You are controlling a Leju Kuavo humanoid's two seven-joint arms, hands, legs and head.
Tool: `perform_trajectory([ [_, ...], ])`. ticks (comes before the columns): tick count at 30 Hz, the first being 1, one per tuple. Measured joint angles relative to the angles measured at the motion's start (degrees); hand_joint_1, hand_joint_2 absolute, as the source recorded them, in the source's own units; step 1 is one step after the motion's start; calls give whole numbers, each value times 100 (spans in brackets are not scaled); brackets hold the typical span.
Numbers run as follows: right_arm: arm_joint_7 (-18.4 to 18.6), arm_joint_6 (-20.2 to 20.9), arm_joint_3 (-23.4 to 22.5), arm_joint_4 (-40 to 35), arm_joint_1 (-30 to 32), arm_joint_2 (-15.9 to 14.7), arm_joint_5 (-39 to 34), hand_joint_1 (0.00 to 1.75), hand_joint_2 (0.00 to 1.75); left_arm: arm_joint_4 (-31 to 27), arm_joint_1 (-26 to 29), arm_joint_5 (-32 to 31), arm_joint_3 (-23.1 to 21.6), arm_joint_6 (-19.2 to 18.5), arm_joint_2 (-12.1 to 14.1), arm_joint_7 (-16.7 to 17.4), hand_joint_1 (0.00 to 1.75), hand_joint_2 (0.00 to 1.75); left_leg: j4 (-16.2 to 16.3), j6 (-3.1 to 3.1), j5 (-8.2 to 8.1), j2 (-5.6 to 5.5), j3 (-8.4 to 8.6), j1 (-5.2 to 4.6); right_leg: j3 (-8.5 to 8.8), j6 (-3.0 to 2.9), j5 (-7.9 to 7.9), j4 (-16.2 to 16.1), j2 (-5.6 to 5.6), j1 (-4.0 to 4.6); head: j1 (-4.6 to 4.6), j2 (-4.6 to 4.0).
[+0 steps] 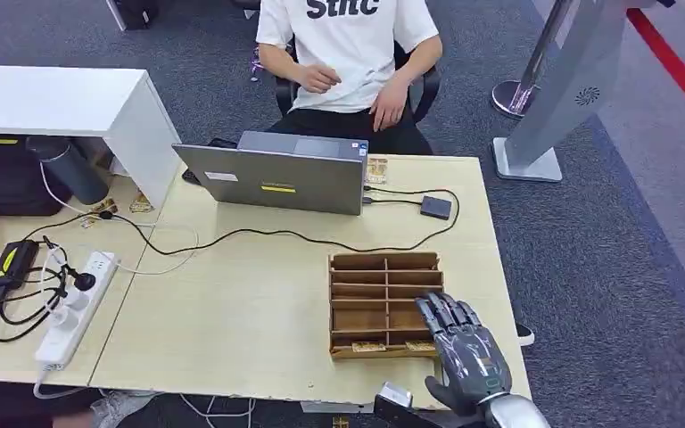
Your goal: Pass the card to the sensor for recognition and then transmit it.
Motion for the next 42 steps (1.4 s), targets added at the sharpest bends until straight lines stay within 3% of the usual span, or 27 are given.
perform_trajectory([
  [37, 199, 26, 387, 422, -113, -144, -140, 0, 175, 0, 1, -218, 0, -83, 46, 2, 0, 175, 0, 0, 0, 0, -1, 0, 0, 0, 0, 0, 0, -1, 0, 0],
  [38, 249, -11, 387, 435, -113, -144, -64, 12, 175, 0, 1, -225, 0, -83, 46, 2, 0, 175, 0, 0, 0, 0, -2, 0, 0, 0, 0, 0, 0, -1, 0, 0],
  [41, 332, -147, 369, 457, -125, -131, 158, 89, 175, 0, 0, -234, 0, -83, 44, 2, 0, 175, 0, 0, 0, 0, -1, 0, 0, 0, 0, 0, 0, 0, 0, 0],
  [42, 343, -183, 352, 466, -134, -118, 209, 129, 175, 0, 1, -238, 0, -83, 44, 2, 0, 175, 0, 0, 0, 0, -1, 0, 0, 0, 0, 0, 0, 0, 0, 0],
])
